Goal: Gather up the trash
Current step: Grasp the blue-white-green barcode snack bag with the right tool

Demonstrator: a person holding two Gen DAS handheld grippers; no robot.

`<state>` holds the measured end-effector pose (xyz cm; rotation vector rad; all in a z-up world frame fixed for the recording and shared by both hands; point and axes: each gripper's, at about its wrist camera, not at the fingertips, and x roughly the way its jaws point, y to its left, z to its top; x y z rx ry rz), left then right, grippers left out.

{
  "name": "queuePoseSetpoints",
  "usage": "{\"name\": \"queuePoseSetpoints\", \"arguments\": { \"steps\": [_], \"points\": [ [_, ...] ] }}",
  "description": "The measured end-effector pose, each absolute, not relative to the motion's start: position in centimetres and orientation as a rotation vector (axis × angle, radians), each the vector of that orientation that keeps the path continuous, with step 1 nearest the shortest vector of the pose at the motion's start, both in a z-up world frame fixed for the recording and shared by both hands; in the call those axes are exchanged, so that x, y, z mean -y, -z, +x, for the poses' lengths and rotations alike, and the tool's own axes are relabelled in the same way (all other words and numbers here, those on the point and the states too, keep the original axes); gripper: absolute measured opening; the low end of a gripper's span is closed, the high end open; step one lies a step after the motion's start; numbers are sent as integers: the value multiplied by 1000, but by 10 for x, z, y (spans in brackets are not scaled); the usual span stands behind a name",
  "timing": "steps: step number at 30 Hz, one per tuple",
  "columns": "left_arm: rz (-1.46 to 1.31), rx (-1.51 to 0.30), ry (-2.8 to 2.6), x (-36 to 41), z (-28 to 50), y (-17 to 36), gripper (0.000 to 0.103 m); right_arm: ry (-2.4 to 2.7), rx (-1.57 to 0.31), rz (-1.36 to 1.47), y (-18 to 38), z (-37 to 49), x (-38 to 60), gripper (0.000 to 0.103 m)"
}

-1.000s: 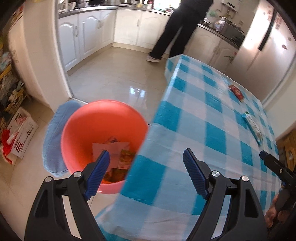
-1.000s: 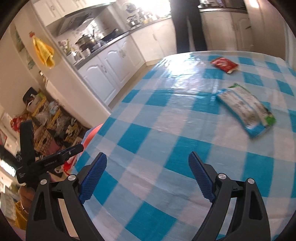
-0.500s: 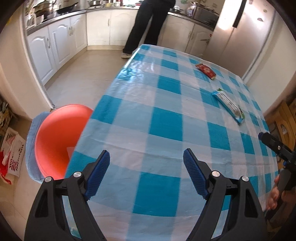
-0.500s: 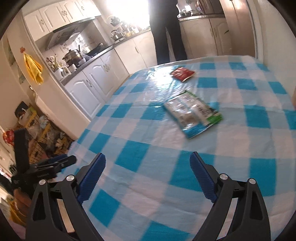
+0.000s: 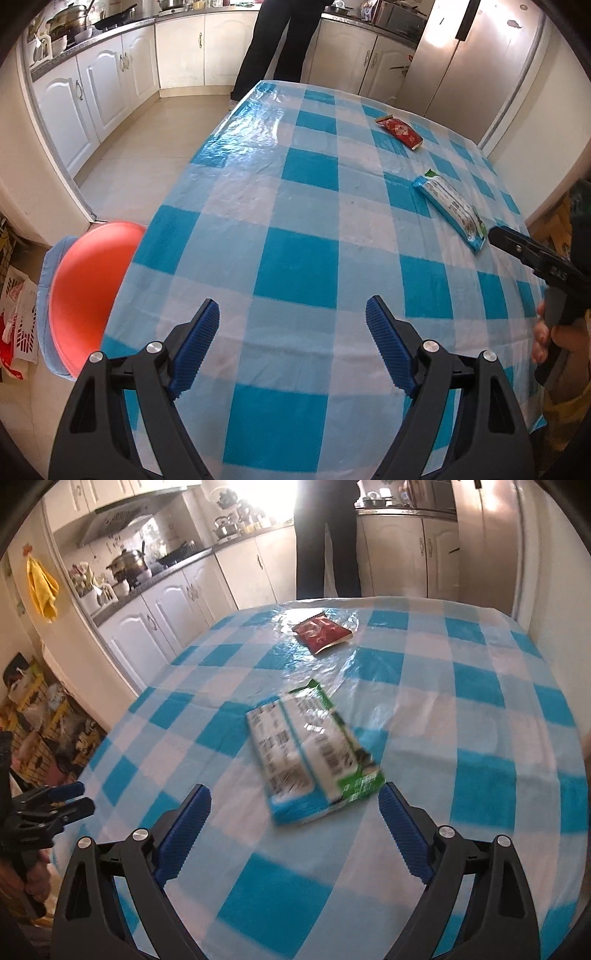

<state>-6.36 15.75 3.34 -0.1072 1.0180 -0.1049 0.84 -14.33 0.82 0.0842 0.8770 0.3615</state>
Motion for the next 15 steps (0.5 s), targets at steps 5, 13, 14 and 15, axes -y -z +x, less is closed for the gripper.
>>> {"name": "queuePoseSetpoints", "arguments": {
  "steps": [5,13,14,15],
  "points": [
    [-109,-1027,112,-152,-49,-30,82,-383,-885,12,-8,30,133,91],
    [-111,-1035,123,-146,-30,-27,82,-398,-909,-118,3,51,114,78],
    [-112,-1035,124,-145,-27,-26,82,-386,-911,-131,4,52,114,72],
    [-113,-1033,124,-144,-24,-27,82,-378,-914,-141,6,55,115,71]
  ]
}}
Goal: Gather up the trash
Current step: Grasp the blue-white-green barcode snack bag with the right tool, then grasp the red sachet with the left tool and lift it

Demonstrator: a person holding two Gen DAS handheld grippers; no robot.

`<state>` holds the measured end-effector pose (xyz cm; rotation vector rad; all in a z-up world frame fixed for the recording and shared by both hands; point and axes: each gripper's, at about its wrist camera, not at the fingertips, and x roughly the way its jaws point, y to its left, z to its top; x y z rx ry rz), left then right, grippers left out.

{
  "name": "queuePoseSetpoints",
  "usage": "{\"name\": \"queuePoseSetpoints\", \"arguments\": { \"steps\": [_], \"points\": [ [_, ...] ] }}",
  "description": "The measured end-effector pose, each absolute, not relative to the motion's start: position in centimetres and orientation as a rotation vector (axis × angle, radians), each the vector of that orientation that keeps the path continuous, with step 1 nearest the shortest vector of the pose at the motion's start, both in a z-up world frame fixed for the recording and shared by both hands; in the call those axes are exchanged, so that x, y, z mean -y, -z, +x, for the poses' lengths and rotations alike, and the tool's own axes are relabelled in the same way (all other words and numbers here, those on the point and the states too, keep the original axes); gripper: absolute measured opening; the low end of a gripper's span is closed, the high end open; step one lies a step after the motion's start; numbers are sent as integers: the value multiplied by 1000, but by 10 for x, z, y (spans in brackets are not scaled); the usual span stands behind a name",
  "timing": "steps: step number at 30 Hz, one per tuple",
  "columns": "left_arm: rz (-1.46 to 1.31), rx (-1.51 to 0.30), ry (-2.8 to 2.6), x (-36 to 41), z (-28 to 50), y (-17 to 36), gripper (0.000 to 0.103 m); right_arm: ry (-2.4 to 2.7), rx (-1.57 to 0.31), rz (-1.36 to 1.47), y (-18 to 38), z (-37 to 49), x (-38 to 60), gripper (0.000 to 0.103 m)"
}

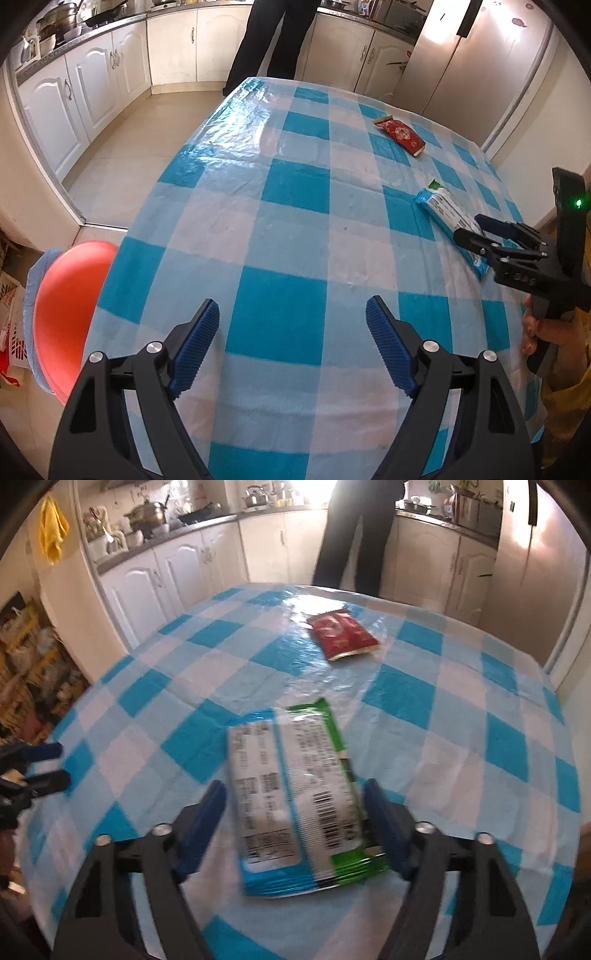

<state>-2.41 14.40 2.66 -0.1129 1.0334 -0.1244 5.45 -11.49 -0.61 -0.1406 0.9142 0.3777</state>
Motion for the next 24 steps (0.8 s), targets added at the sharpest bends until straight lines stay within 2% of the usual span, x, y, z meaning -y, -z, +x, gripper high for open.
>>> {"name": "queuePoseSetpoints", "arguments": {
  "steps": [4,8,10,17,24],
  "points": [
    [-112,-1025,133,-139,-14,-29,82,-396,-915,-126,5,55,118,71],
    [-103,-1012,148,-129,-1,-33,82,-415,-918,-117,5,55,118,77],
    [-100,-1003,161,-123,4,-36,82,-416,-912,-127,5,54,117,77],
    [-112,-1007,205,-99,34,-37,82,-398,-891,-112,5,52,125,60],
    [-120,-991,229,-61,76,-39,82,-319,-883,4,2,49,156,56]
  ]
}}
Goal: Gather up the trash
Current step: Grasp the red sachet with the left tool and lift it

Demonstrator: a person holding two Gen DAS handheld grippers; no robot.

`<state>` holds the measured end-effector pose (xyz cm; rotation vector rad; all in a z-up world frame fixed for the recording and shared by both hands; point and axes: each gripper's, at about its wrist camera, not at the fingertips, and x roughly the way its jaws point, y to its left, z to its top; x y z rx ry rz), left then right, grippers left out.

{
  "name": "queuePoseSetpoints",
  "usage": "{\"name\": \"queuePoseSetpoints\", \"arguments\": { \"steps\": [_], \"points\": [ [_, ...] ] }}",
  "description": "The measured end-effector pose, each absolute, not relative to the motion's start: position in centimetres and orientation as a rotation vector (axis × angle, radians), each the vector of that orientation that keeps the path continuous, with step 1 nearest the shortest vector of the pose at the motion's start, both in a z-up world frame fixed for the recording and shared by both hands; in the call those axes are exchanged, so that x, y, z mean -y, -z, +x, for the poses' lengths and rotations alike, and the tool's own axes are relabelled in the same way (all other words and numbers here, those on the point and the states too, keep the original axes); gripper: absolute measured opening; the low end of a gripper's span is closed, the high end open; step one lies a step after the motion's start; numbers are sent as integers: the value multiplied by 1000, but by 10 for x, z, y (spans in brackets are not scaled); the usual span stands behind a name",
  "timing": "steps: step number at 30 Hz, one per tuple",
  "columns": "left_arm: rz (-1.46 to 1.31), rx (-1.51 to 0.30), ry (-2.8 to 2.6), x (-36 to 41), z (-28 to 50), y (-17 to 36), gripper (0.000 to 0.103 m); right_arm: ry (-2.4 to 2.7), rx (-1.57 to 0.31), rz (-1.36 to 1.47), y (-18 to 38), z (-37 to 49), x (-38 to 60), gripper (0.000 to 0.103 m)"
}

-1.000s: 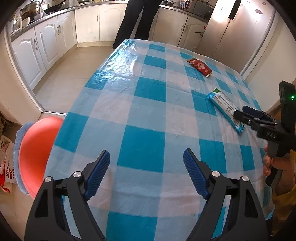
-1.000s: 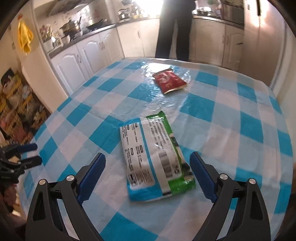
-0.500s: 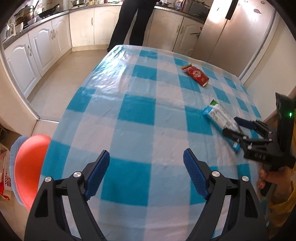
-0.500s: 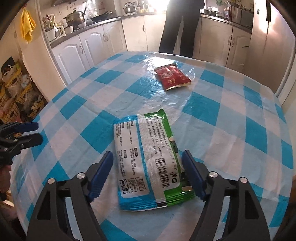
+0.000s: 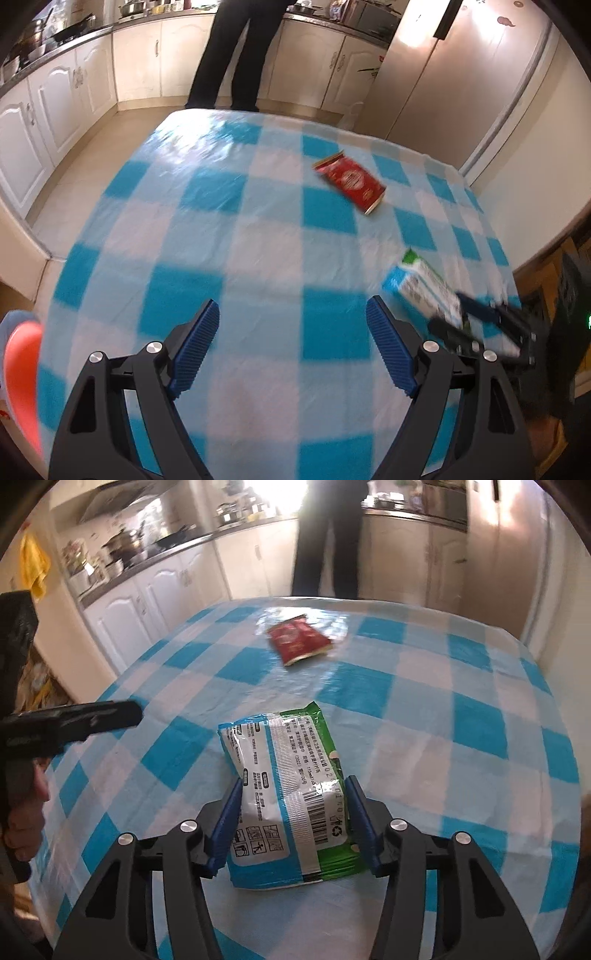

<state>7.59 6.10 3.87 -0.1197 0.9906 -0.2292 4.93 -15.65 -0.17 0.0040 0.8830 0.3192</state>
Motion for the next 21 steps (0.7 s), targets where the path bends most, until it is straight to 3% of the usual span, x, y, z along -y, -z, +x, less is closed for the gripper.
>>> {"name": "queuePoseSetpoints", "arguments": {
  "steps": [12,21],
  "points": [
    [-104,-989,100,29,179,-35,82,-234,-871,160,2,47,197,56],
    [-136,-1027,-78,48,226,-26,82,-254,-866,198,2,43,201,57]
  ]
}}
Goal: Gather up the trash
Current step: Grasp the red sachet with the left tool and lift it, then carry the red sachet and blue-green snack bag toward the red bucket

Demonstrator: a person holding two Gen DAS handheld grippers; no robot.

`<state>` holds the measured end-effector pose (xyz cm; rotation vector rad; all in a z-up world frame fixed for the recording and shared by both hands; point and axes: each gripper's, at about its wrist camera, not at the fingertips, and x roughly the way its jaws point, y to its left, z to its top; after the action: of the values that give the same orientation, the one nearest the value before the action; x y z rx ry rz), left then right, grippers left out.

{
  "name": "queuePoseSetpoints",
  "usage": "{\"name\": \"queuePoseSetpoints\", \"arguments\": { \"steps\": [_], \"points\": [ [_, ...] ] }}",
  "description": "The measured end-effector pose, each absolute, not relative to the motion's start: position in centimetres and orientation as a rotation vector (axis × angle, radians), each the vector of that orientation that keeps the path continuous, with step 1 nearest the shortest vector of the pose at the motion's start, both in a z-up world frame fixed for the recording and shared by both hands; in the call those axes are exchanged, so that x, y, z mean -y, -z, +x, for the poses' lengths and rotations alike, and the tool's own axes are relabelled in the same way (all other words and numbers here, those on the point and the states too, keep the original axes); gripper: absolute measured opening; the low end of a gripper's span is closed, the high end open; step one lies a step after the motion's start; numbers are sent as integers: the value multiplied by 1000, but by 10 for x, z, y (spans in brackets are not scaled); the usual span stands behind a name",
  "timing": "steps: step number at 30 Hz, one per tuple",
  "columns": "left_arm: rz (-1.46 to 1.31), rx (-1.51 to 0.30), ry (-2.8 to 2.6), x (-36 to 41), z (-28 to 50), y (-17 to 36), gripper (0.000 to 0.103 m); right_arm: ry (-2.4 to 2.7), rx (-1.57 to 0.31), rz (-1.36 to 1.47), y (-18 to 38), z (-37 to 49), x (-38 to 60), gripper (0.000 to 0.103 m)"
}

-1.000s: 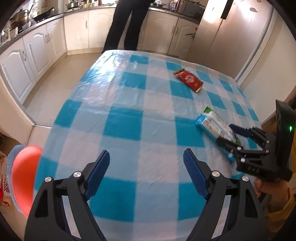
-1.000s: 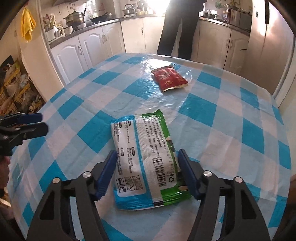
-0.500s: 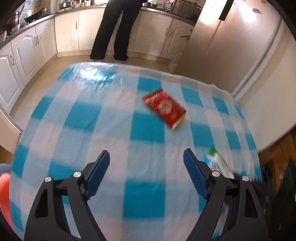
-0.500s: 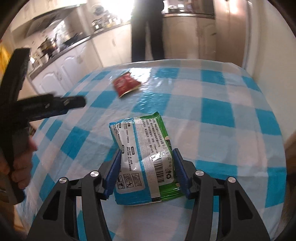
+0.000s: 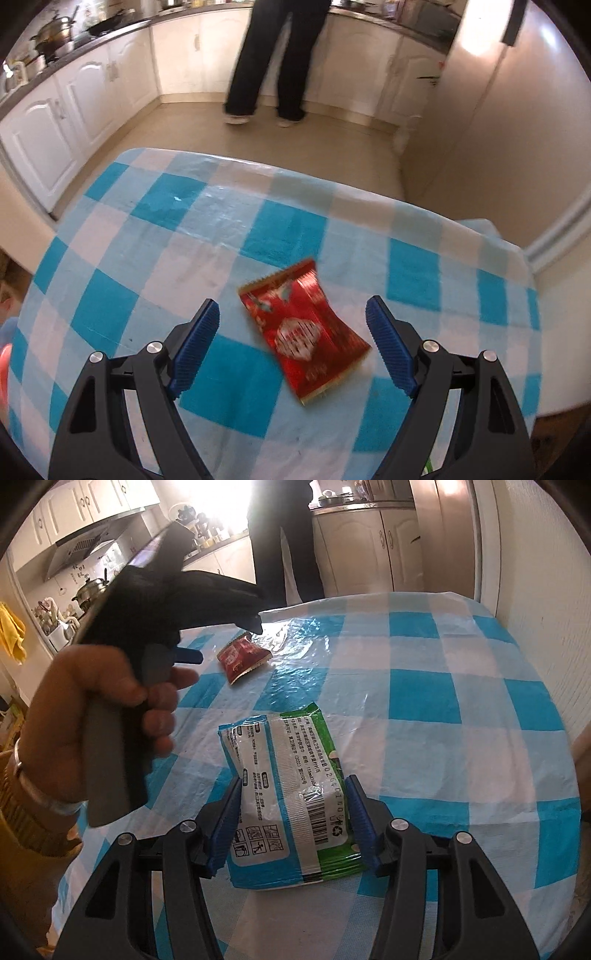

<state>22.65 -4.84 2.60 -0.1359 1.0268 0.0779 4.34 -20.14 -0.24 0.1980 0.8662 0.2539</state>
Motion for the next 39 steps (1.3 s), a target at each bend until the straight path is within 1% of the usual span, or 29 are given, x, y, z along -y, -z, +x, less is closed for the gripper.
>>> {"name": "queuePoseSetpoints", "arguments": {
  "steps": [4,7,8,10,12,14,15,17,28,39],
  "points": [
    [-118,-1048,-117,51,230,-20,82,-264,-864,219,3,44,204,57],
    [-102,-1065,-143,51,232,-14,77,-267,-864,223,3,45,205,57],
    [-92,-1061,-152,52,232,-14,74,-270,-863,228,4,45,206,57],
    [-87,-1065,-158,52,232,-14,73,-273,-863,234,4,45,207,57],
    [-78,-1061,-164,51,229,-15,69,-275,-862,238,4,45,207,57],
    [-63,-1052,-168,50,228,-15,59,-277,-862,243,4,46,208,57],
    [-54,-1045,-172,49,225,-15,57,-279,-862,246,4,46,208,57],
    [-58,-1038,-172,45,224,-15,46,-279,-861,246,4,47,209,57],
    [-120,-1039,-96,24,205,-17,45,-282,-860,253,5,47,210,57],
    [-122,-1014,-29,-5,155,-25,45,-278,-860,244,4,46,208,57]
  ]
}}
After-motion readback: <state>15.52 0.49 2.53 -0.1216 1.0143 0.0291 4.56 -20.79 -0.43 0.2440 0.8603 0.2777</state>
